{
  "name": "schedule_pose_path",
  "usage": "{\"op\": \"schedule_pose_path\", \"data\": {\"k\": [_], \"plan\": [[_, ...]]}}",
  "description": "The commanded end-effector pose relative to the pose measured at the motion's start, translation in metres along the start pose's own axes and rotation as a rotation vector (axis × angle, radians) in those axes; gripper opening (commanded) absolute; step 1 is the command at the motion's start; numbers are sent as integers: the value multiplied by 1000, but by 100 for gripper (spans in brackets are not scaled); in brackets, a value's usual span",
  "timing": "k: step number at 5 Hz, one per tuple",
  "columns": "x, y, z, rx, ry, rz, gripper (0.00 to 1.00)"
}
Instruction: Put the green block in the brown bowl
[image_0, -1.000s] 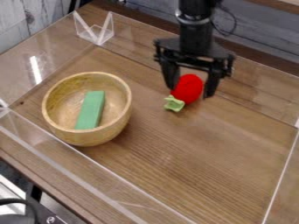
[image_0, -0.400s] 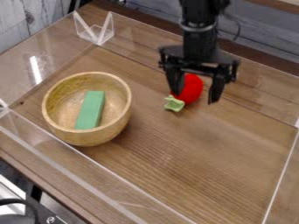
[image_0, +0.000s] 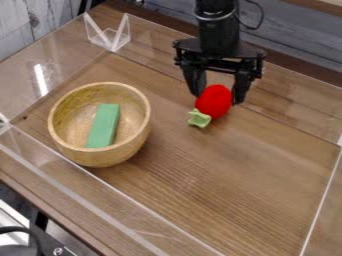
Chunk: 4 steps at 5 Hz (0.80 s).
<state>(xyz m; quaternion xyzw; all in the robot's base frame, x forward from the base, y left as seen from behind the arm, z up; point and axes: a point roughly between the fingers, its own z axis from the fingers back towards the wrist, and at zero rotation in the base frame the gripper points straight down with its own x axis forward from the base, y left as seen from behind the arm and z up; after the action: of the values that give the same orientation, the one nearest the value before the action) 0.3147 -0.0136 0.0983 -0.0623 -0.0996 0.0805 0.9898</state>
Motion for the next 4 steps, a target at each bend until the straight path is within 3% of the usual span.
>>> {"op": "schedule_pose_path", "data": {"k": [1,3,4], "plan": [[20,3,2,11,-53,28,100],[34,3,-8,18,-53,67,100],[28,-3,-9,8,-38,16,100]]}}
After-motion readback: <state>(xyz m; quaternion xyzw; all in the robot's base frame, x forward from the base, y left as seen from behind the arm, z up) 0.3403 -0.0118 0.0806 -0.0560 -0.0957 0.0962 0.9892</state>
